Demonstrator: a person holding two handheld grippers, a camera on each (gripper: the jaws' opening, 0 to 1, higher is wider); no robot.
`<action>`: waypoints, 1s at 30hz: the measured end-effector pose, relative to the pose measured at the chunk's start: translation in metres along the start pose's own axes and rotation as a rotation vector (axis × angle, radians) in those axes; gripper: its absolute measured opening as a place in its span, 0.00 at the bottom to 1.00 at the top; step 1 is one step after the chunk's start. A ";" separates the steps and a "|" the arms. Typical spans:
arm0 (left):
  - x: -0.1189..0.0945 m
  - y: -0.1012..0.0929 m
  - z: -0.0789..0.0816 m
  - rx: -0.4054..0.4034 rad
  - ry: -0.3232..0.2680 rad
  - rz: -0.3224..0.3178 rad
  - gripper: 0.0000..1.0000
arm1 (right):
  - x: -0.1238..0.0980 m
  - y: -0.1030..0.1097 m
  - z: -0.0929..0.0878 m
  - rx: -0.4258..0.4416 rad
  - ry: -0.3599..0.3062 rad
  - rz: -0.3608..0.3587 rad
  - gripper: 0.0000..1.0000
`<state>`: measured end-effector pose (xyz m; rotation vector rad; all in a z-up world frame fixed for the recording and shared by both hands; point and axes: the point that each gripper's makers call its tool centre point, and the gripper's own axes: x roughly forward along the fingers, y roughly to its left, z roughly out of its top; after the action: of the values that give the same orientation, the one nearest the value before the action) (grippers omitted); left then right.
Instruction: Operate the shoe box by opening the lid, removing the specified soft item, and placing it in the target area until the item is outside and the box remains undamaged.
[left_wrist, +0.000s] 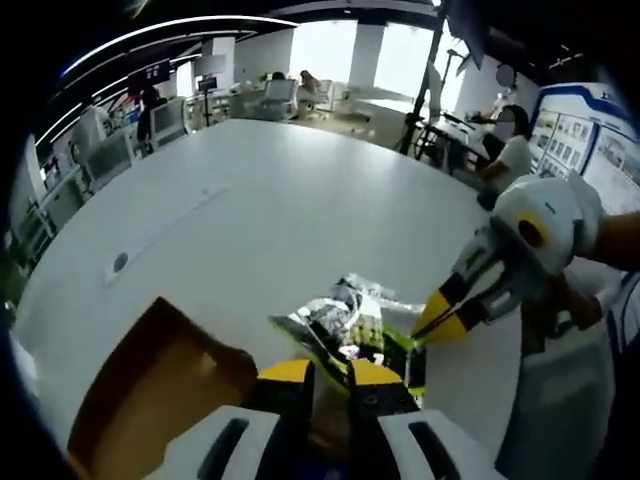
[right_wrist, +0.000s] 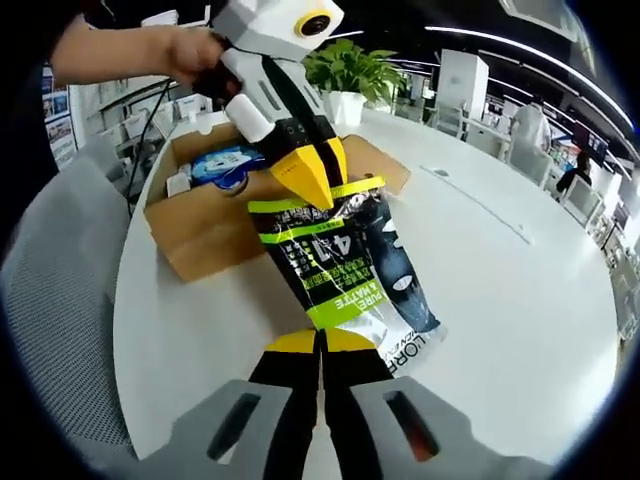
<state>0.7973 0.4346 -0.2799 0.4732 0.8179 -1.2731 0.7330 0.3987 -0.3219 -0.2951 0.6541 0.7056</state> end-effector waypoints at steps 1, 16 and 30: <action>-0.002 -0.001 0.001 -0.001 -0.005 -0.002 0.16 | 0.000 0.000 0.000 -0.002 -0.002 0.000 0.00; -0.016 0.000 0.005 -0.002 -0.035 0.007 0.25 | 0.009 0.000 -0.003 -0.002 0.003 0.018 0.00; -0.046 -0.002 0.014 -0.009 -0.110 0.008 0.27 | 0.011 -0.007 -0.019 0.019 0.069 0.005 0.00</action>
<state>0.7955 0.4538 -0.2352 0.3950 0.7284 -1.2762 0.7355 0.3898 -0.3434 -0.3012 0.7269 0.6956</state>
